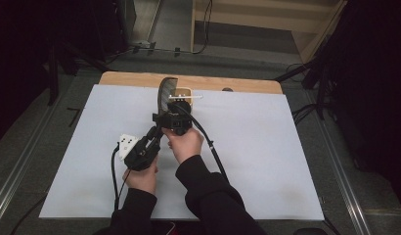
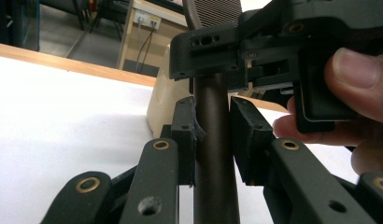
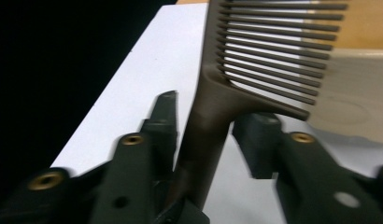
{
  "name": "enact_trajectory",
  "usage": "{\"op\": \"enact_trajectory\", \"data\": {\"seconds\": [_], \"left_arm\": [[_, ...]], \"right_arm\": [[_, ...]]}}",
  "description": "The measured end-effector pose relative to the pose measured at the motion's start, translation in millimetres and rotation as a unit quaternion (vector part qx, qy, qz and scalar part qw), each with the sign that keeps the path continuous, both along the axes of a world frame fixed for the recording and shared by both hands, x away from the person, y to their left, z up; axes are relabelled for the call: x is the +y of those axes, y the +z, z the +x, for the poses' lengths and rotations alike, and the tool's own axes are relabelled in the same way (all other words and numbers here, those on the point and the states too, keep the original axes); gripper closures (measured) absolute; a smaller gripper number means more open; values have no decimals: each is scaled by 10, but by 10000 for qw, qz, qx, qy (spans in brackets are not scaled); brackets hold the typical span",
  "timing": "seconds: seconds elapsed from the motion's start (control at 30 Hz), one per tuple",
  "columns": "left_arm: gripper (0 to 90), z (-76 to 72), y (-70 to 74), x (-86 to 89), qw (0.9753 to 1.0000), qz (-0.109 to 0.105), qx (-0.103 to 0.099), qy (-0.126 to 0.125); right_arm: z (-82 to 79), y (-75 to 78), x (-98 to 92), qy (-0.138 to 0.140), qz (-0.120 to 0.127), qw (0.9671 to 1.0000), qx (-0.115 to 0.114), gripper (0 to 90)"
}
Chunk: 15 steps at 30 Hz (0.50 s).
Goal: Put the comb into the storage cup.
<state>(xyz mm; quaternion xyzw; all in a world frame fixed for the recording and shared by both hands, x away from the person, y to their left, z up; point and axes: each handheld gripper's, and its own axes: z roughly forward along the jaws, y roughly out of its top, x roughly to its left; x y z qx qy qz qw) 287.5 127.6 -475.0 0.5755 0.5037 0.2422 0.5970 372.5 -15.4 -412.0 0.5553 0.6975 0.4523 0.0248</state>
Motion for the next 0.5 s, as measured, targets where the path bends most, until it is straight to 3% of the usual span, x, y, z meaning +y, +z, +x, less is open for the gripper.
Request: {"op": "enact_trajectory", "data": {"seconds": [0.5], "left_arm": [[727, 3, -1, 7, 10000, -46, 57, -40]], "right_arm": [[-11, 16, 0, 9, 204, 9997, 163, 696]]}}
